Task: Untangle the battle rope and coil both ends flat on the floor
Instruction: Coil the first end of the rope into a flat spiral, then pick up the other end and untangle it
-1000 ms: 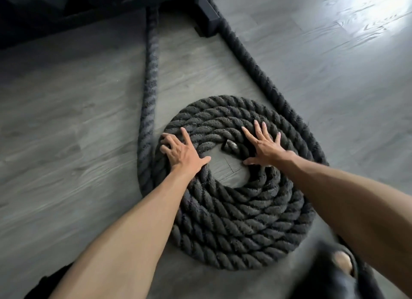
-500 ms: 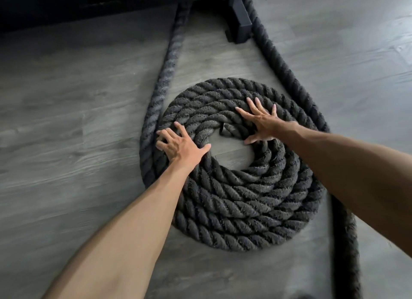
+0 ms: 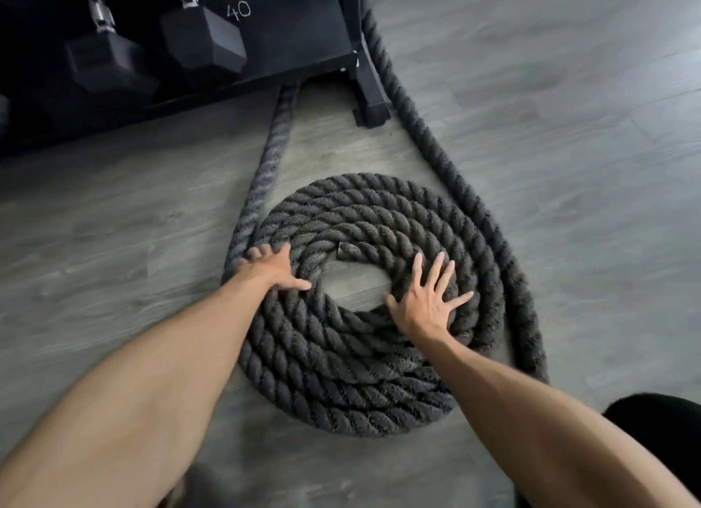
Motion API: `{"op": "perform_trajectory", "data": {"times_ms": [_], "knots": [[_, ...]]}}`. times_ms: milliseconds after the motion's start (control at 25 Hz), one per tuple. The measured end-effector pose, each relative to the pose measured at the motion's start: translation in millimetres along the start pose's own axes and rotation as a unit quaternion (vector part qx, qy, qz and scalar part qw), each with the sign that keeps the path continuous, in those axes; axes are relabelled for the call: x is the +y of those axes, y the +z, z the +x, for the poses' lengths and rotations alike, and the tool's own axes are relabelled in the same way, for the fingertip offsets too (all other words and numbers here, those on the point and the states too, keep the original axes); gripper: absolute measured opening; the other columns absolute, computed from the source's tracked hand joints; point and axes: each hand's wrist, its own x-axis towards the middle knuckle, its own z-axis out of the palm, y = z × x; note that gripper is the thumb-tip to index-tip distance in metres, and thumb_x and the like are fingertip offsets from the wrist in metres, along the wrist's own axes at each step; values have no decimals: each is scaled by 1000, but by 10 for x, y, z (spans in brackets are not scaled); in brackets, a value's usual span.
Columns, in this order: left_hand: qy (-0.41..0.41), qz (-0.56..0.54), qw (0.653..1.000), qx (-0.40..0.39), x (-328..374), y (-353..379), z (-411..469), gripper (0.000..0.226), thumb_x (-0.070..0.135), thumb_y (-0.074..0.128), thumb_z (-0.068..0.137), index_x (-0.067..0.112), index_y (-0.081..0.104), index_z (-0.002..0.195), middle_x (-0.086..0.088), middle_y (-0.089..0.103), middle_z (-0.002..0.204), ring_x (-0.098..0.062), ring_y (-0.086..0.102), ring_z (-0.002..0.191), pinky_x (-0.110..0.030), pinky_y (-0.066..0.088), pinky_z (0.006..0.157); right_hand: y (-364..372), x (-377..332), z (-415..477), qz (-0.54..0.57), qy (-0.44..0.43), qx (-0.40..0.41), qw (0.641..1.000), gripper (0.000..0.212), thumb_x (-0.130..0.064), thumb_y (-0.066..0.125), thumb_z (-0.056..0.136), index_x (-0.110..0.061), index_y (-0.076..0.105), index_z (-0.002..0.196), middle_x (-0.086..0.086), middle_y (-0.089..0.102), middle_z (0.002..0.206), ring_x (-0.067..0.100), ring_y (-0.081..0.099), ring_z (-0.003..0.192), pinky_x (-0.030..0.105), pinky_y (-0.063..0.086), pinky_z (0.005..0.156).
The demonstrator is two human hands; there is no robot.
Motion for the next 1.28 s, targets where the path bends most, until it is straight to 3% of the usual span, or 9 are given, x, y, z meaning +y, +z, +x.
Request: {"op": "perform_trajectory", "data": {"times_ms": [120,240,400,600,720,840,960,1120,1280], "knots": [[72,-10,996,53,289,-182,223,137,78,71,61,33,-20,154,-19,-23,160,-43,-23,146,-74,-8,108,8,-56,142,-3,-1,-26,1000,108,-61,55,89,-23,-19,158,19,-30,161,48,-26,146,89,2,98],[78,-17,993,85,249,-52,613,139,80,68,61,33,-26,151,-14,-36,156,-40,-31,144,-77,-2,107,50,-122,366,-37,0,-13,999,101,-52,52,92,-25,-20,157,20,-31,160,52,-26,144,91,1,95],[37,-72,986,143,77,76,865,120,81,55,73,31,-17,155,-14,-30,159,-35,-28,146,-77,8,107,-252,-232,983,-77,-60,-18,995,97,-51,54,92,-31,-14,158,14,-24,164,48,-21,148,90,3,95],[-19,-109,982,151,238,-165,1144,117,80,51,76,24,-12,156,-23,-20,160,-42,-21,146,-79,14,103,-724,-499,1792,-115,-119,-49,985,99,-51,63,92,-39,-10,158,6,-23,166,41,-22,150,87,2,101],[-36,-121,984,129,238,-257,1164,115,76,54,77,22,-8,157,-24,-15,161,-45,-15,147,-78,10,103,-802,-633,1803,-96,-101,-57,989,94,-42,63,94,-37,-3,160,6,-14,168,38,-17,152,80,1,109],[-9,-69,990,121,316,-384,788,90,58,58,87,15,17,154,-25,8,160,-45,8,146,-68,15,112,-829,-533,1288,17,-50,-32,998,73,-31,55,96,-27,18,159,11,12,166,34,1,154,76,3,113],[124,15,984,128,689,-386,-5,59,43,57,92,10,43,139,-20,37,148,-37,31,138,-52,28,110,-907,-43,263,119,28,-14,992,52,-26,51,95,-15,40,145,15,44,144,36,30,142,73,16,113],[270,93,958,24,1451,-47,-1480,47,42,56,92,13,54,128,-16,54,136,-35,50,127,-46,41,105,-1041,833,-1503,178,187,-52,965,43,-28,49,97,-12,47,137,17,56,134,39,47,129,59,34,108],[413,170,892,-73,2252,529,-2831,44,42,57,92,15,55,126,-14,61,129,-33,55,121,-40,45,98,-1001,1723,-3150,251,344,-84,901,36,-26,48,98,-9,52,129,20,62,126,39,55,120,50,42,99]]}}
